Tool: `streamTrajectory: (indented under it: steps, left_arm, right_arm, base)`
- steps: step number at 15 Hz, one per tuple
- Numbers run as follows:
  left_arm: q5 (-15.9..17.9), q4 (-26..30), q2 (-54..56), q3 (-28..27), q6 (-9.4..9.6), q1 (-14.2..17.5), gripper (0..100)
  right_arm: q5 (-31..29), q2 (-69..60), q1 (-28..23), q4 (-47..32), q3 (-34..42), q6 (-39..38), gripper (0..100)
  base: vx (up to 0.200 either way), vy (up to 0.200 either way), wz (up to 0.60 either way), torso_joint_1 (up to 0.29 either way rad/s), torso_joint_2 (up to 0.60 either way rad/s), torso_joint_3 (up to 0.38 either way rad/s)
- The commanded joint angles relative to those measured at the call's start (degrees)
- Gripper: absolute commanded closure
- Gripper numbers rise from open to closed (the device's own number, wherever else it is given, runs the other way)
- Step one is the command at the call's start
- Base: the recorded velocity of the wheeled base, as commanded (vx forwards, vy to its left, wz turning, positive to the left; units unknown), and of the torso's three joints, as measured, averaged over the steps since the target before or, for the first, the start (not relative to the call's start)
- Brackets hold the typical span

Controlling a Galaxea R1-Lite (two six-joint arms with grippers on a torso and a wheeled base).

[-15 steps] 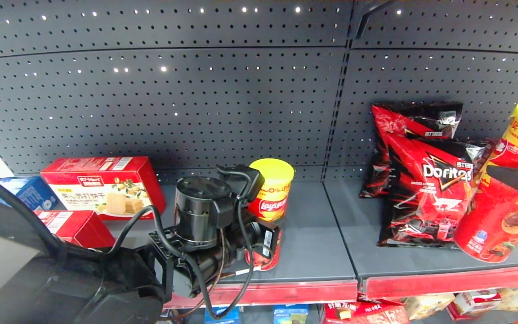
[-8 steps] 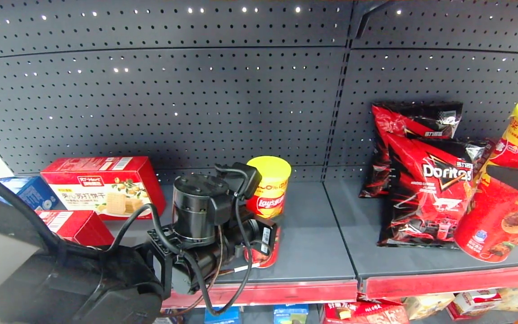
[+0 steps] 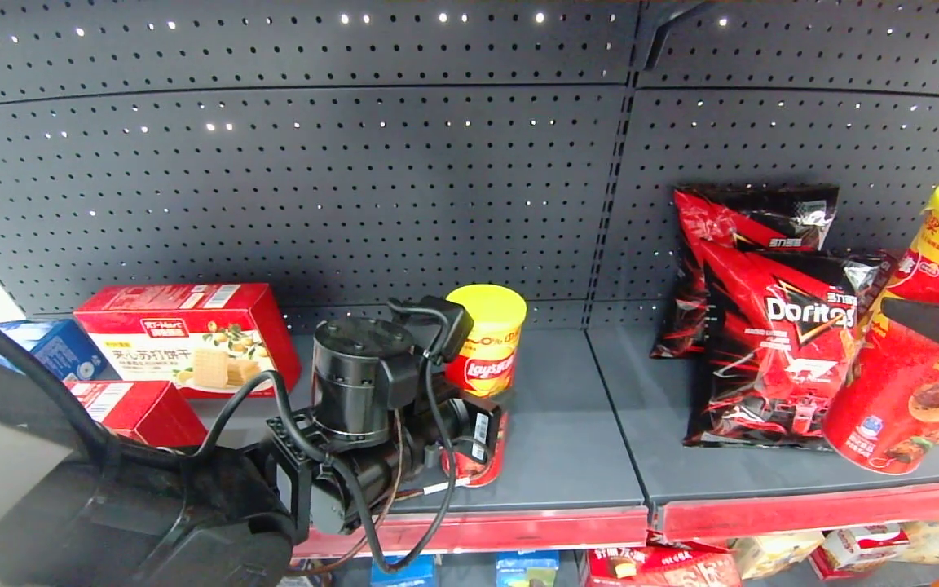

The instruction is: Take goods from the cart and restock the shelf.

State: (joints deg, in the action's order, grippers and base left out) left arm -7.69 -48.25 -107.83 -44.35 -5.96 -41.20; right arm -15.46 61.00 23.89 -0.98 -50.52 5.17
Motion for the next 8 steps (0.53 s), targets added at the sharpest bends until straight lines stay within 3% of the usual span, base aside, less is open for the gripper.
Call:
streamTrajectory:
  steps: [1,8]
  left_arm:
    - [-0.04,0.0,-0.02,-0.04,-0.02,-0.02,100]
    - [-0.13,-0.18,0.16,0.14,-0.02,-0.54,100]
  right_arm:
    - [-0.01,-0.09,0.01,0.01,-0.02,0.1,100]
    - [-0.1,-1.41,-0.25,0.01,0.95,0.02,100]
  base:
    - [0.0,0.0,0.0,0.0,0.0,0.0]
    - [0.0,0.0,0.0,0.0,0.0,0.0]
